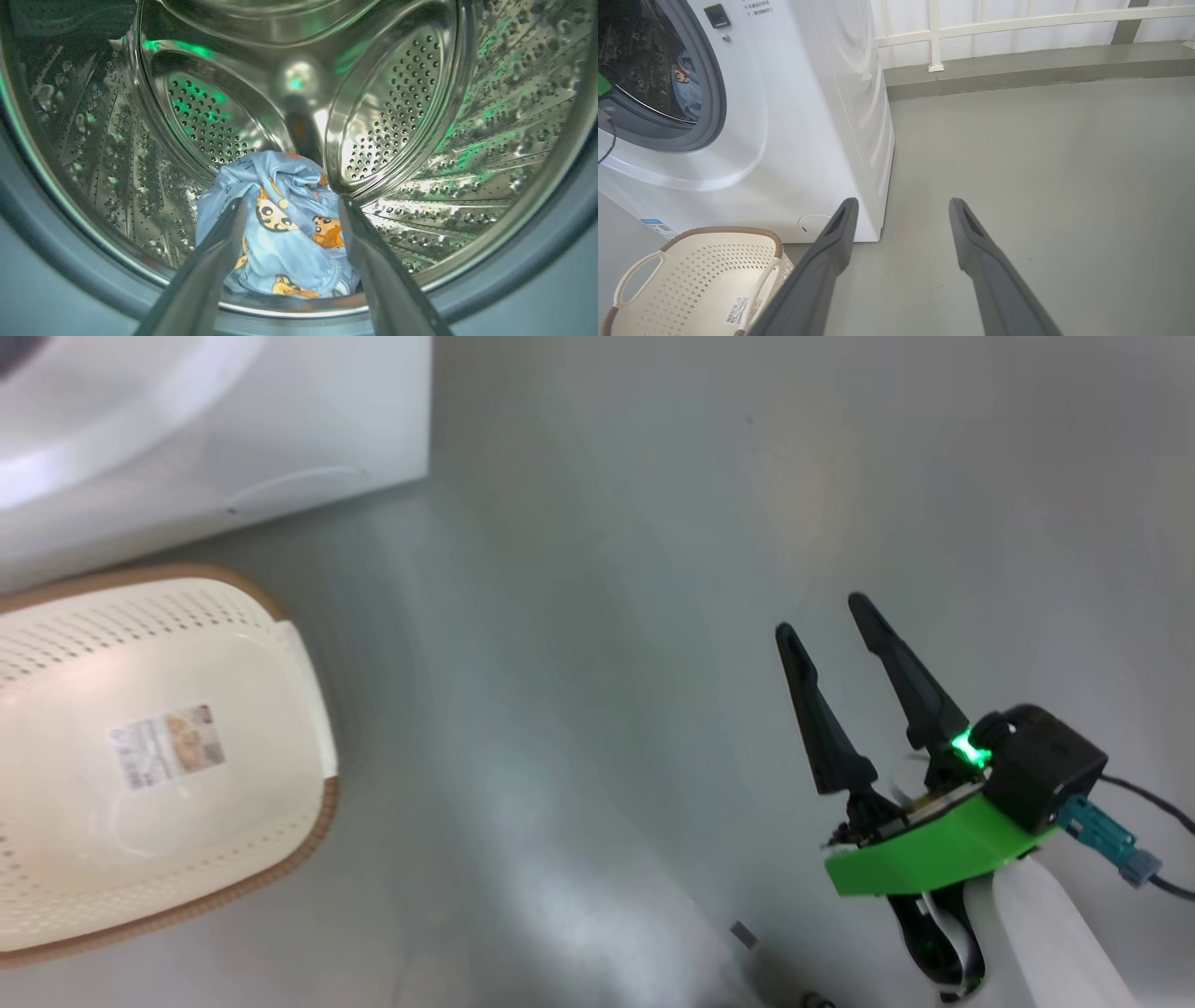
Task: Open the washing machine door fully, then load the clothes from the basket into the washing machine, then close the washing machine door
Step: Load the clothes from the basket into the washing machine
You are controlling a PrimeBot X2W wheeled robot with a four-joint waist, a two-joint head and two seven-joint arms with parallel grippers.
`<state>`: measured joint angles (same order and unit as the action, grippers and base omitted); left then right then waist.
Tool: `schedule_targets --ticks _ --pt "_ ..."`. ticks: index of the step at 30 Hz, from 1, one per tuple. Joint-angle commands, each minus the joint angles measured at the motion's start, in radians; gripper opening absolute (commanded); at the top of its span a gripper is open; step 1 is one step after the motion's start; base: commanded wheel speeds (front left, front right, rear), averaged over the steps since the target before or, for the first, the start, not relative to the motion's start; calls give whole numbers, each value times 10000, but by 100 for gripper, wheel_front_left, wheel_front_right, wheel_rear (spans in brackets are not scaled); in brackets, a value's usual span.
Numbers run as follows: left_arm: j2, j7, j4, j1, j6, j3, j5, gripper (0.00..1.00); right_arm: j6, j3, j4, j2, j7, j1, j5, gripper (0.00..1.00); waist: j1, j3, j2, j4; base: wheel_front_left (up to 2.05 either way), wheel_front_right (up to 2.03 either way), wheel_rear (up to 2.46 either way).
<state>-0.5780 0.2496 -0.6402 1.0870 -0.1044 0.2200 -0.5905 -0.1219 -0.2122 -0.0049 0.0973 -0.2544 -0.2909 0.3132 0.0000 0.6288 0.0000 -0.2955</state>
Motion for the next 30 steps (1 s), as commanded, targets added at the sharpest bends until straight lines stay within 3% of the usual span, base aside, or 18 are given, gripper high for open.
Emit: schedule_targets --ticks 1,9,19,30 --pt "-436 88 882 -748 -232 -371 -16 100 -88 -108 -216 90 -74 436 -103 100 0 -492 0 404 0 0 0" --pt "170 118 4989 -4889 -1704 -594 411 100 -88 149 -281 211 -10 874 -320 100 0 -1350 0 1024 0 0 0" --pt "854 120 7796 -8376 -2981 -264 1076 100 -88 515 -553 267 339 1296 -522 100 0 -2286 0 1635 0 0 0" --pt "1551 121 8195 -10150 -3290 638 1261 100 -88 1016 -888 274 845 2107 -773 100 0 -3529 0 2301 0 0 0"
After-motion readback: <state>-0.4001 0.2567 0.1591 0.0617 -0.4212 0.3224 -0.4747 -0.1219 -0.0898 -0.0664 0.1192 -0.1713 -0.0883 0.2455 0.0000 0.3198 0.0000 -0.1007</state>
